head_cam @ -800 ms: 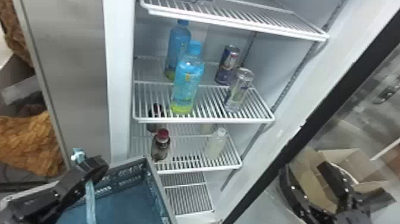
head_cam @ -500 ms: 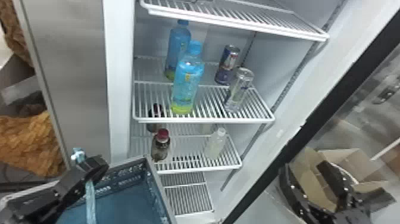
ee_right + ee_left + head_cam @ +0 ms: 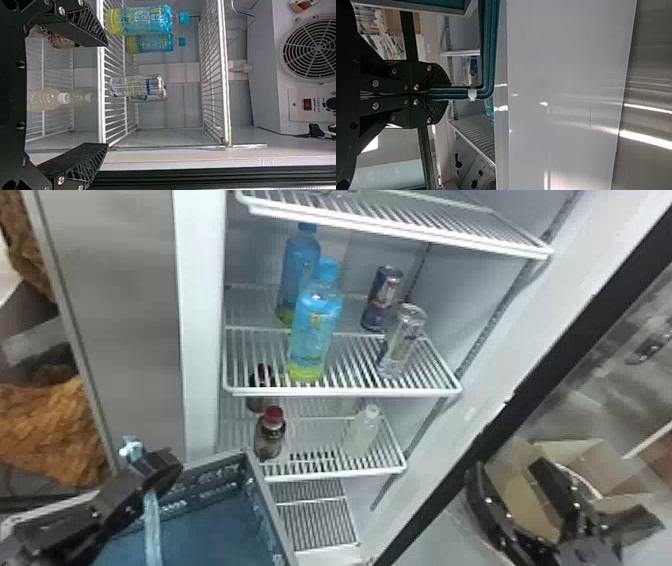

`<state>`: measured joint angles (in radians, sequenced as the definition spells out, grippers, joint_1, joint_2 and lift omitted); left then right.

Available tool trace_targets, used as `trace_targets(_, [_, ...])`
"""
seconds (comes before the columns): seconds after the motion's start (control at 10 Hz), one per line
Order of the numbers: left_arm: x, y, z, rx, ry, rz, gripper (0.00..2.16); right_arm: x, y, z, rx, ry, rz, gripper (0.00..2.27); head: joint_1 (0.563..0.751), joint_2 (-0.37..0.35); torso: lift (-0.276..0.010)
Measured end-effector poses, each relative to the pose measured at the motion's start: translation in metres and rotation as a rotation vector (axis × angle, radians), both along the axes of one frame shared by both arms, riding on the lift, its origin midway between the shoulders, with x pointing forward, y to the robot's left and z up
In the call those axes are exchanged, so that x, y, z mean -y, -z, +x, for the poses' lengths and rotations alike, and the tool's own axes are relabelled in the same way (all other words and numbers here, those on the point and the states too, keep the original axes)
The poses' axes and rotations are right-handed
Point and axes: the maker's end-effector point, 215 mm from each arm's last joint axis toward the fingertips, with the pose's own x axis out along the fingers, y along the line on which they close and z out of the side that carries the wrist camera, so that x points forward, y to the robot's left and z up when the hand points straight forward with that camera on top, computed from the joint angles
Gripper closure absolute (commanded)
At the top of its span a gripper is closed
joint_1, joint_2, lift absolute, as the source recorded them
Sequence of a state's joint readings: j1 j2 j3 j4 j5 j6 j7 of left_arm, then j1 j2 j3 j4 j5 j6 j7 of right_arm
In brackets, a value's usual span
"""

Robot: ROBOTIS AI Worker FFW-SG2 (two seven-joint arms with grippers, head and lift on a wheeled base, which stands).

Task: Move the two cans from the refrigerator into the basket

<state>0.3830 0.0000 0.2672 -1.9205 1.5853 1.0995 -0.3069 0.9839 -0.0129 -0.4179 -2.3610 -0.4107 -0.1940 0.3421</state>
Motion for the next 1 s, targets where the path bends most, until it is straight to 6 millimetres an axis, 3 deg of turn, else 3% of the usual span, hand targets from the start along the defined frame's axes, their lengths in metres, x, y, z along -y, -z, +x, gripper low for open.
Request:
trace_targets(0.4, [-0.001,0.0,0.0,0.001,-0.002,-0.001,1.2,-0.005,0.003,0.024,0.024,-0.02,-0.008,0.14,0.695,-0.35,-0.035])
trace_targets(1.0, [-0.001,-0.003,0.001,0.006,-0.001,-0.005,1.2,-0.004,0.032,0.079,0.027,-0.011,0.031,0.14,0.695,-0.35,-0.035])
